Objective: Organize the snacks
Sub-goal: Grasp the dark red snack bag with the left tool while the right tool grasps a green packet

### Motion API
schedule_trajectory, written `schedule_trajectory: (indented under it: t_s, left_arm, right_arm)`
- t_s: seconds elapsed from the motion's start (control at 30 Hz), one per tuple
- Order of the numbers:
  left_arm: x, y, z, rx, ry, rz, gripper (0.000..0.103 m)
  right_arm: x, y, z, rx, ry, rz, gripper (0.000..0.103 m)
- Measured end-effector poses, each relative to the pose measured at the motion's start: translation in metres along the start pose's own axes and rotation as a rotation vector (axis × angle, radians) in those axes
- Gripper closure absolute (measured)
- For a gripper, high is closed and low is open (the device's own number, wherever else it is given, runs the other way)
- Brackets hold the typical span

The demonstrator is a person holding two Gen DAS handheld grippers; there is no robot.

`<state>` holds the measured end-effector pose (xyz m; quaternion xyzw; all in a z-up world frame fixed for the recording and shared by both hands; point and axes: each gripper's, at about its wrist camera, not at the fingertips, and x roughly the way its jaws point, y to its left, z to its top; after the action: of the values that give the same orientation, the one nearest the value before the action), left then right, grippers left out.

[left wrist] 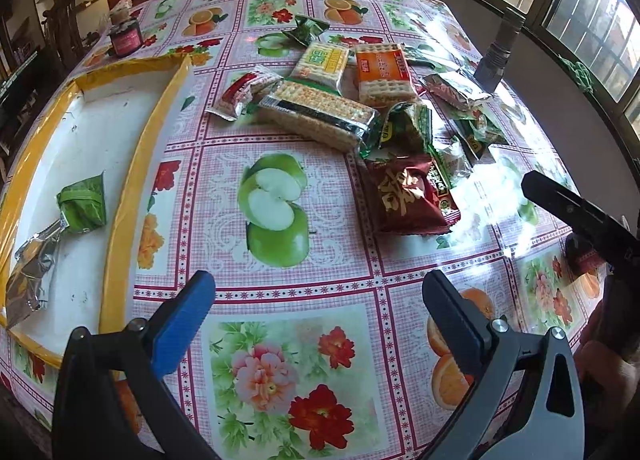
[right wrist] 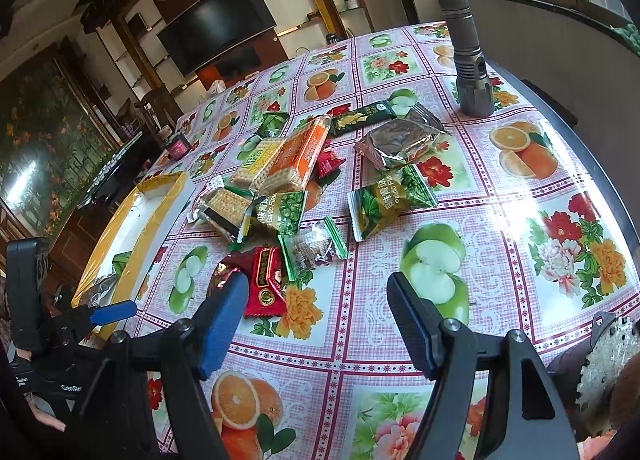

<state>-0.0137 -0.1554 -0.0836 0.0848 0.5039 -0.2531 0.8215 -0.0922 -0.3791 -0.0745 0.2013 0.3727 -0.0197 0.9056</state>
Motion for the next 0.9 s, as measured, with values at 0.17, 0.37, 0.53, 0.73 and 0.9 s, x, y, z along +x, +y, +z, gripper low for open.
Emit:
schedule_trajectory:
  t_s: [0.17,0.37,0.53,0.73,0.9]
  left_arm:
    - [0.002,-0.003,0.001,0.002,0.014,-0.022,0.000]
    - [0.002,-0.006,0.000,0.005,0.021,-0.048,0.000]
    - [0.005,-0.004,0.001,-0.013,0.036,-0.077,0.000]
    - [0.005,-0.010,0.011,-0.026,0.048,-0.134,0.000]
    - [0.008,-0.021,0.024,-0.024,0.053,-0.167,0.000]
  right_arm:
    - [0.001,-0.004,0.000,0.008,0.003,-0.001,0.031]
    - [0.001,-0.006,0.000,0.010,0.003,-0.004,0.031]
    - [0.001,-0.007,0.000,0.008,0.003,-0.006,0.031]
    - [0.000,-0.009,0.000,0.005,0.004,-0.007,0.031]
    - [-0.001,-0.010,0.005,-0.001,-0.009,-0.024,0.031]
